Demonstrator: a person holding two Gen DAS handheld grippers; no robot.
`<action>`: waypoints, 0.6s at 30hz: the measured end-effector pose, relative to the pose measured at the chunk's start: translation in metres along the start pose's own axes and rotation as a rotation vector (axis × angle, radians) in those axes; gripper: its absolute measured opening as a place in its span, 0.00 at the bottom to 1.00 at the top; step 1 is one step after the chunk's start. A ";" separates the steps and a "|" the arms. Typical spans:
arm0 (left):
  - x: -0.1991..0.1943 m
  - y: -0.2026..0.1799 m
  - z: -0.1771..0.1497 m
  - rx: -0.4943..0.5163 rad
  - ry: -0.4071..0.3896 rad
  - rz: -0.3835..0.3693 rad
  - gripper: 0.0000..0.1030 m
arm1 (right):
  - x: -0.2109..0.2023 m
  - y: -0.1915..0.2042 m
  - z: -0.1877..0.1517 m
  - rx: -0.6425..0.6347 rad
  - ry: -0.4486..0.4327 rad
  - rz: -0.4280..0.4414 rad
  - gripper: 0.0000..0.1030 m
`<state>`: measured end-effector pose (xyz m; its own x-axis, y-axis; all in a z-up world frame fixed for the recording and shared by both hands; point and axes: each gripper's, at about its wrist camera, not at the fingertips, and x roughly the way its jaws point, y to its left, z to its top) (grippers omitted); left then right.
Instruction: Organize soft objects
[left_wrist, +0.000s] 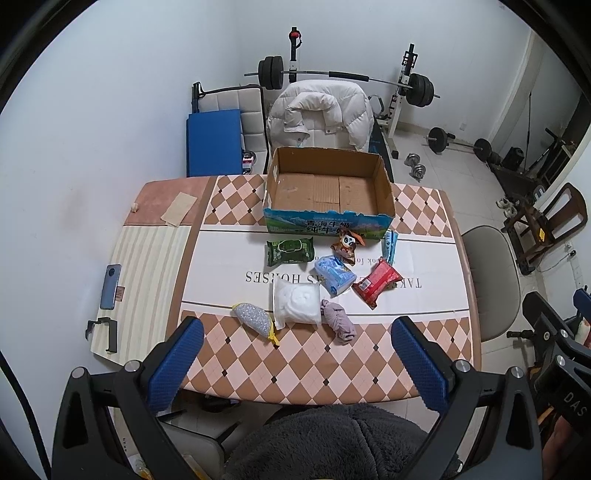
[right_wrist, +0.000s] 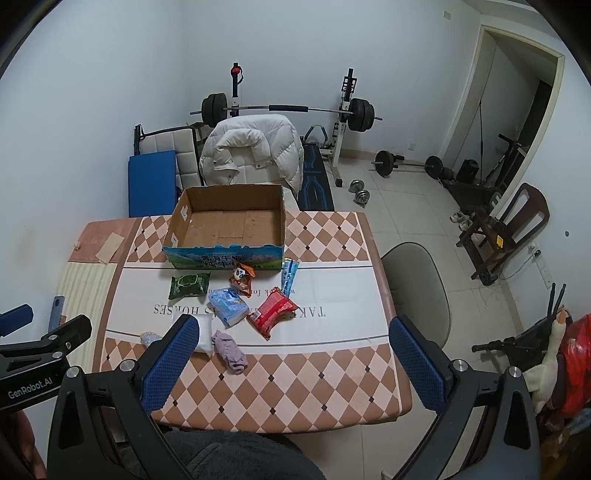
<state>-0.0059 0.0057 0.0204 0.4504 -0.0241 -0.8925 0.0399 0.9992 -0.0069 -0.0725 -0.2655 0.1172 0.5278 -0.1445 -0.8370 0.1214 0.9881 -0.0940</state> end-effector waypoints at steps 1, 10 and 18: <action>0.000 0.000 0.000 0.001 0.000 0.002 1.00 | 0.001 -0.002 -0.002 0.003 0.001 0.001 1.00; -0.003 0.000 0.000 -0.001 -0.003 0.002 1.00 | -0.002 0.001 -0.001 0.002 -0.003 0.003 1.00; -0.003 0.000 -0.001 0.001 -0.005 0.003 1.00 | -0.004 0.000 0.001 0.005 -0.005 0.003 1.00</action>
<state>-0.0084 0.0059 0.0227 0.4547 -0.0211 -0.8904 0.0390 0.9992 -0.0038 -0.0738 -0.2646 0.1209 0.5321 -0.1413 -0.8348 0.1241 0.9883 -0.0882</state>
